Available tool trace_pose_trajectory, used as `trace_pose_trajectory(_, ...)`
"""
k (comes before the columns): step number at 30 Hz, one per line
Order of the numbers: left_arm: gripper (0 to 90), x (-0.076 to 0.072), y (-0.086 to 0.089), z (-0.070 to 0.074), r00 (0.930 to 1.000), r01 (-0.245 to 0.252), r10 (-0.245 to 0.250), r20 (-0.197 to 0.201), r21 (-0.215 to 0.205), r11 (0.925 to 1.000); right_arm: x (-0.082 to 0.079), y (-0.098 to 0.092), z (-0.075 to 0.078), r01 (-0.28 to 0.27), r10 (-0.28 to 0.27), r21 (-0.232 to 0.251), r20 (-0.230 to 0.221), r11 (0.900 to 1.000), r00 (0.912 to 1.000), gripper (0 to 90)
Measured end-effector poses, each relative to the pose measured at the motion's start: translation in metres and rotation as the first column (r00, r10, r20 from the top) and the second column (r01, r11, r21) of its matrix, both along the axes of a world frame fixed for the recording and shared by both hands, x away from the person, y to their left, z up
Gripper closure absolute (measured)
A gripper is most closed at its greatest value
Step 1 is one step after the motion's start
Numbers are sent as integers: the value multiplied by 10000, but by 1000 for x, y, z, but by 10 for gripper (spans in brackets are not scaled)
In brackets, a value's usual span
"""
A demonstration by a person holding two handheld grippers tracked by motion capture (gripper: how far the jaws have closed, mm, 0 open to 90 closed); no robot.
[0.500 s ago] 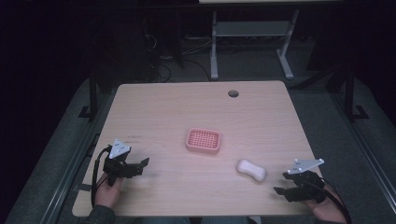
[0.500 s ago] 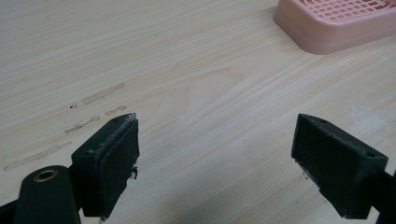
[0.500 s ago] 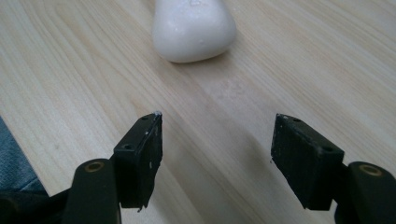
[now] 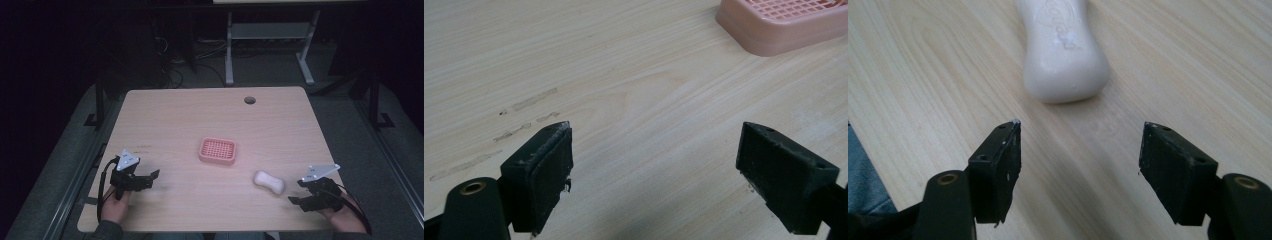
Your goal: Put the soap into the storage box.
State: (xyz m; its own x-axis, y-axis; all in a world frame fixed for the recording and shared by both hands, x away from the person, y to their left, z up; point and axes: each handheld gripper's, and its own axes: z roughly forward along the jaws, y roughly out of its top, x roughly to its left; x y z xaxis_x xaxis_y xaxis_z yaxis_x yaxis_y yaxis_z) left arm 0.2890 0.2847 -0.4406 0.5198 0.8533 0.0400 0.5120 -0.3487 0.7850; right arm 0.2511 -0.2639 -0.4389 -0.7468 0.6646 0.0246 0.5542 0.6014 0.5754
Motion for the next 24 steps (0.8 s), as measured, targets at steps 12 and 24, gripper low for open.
trace_pose_trajectory(12, 147, 1, 0, 0, 10000, -26, 27, 48, -27, 10000, 11, 14, 3, -445, 443, -246, -85, 9987, 9990, 300)
trace_pose_trajectory(24, 147, 0, 1, 1, 9999, -84, 85, 88, -67, 9999, 21, 31, 6, -890, 883, -431, -163, 9951, 9960, 303)
